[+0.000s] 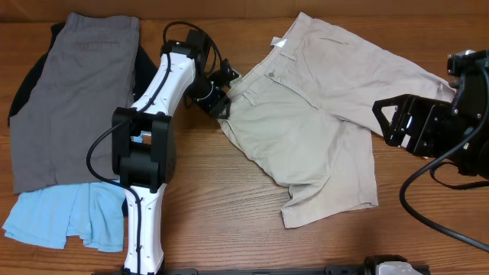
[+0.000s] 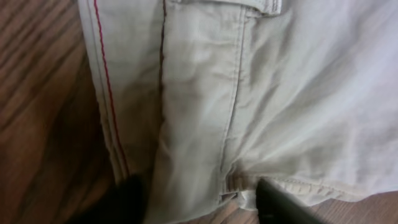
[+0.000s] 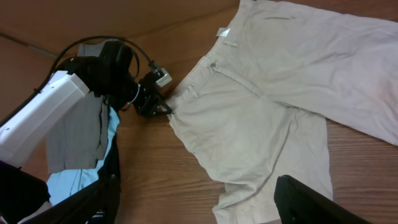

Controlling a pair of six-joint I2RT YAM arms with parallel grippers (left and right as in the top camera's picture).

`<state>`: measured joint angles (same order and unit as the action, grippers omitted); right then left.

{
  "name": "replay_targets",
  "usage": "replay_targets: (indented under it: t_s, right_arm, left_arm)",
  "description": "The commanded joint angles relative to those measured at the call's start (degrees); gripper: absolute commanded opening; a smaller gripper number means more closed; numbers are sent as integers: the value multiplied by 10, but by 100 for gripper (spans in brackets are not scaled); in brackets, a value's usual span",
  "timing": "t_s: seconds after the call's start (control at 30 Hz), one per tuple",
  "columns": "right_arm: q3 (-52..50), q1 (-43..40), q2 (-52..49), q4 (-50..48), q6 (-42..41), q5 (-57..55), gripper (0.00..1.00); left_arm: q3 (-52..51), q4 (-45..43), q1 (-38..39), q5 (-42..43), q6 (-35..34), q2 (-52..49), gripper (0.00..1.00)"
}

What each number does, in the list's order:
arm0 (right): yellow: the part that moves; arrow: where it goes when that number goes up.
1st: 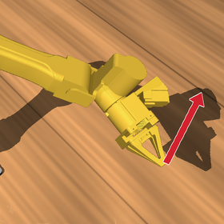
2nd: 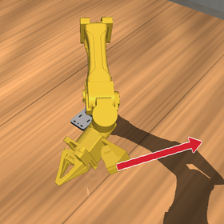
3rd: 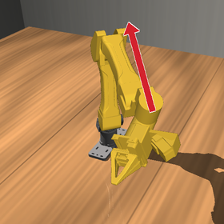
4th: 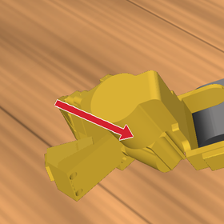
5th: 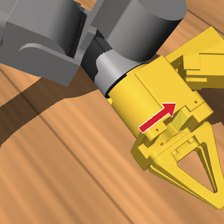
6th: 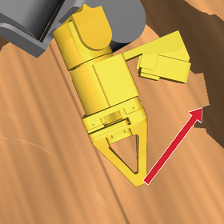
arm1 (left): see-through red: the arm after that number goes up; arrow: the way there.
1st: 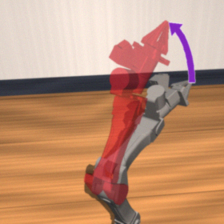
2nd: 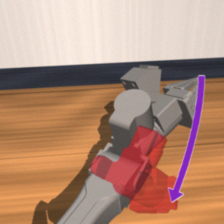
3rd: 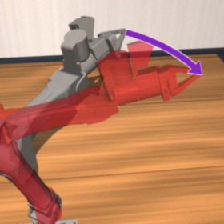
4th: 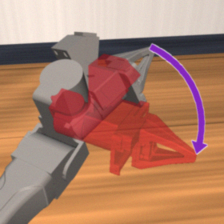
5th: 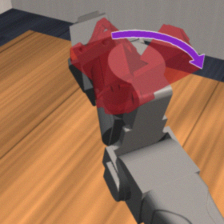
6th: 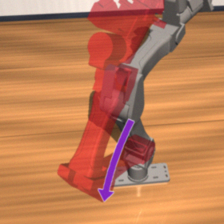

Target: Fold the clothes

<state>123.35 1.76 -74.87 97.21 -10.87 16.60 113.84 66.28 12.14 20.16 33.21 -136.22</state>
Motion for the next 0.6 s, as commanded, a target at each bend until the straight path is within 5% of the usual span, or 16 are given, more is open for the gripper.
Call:
replay_targets:
  t_s: [0.0,0.13,0.33,0.57]
  right_arm:
    - [4,1,6,-2,2,-7,84]
    - [4,1,5,-2,2,-6,84]
    - [-26,1,5,-2,-11,-7,84]
    - [-134,1,-3,-6,-27,-7,83]
  left_arm:
    - [-13,0,3,4,-8,-4,11]
    - [-13,5,2,-12,-43,-4,4]
    - [-13,31,-18,-154,-217,-1,4]
    - [-13,89,-86,-162,-307,34,4]
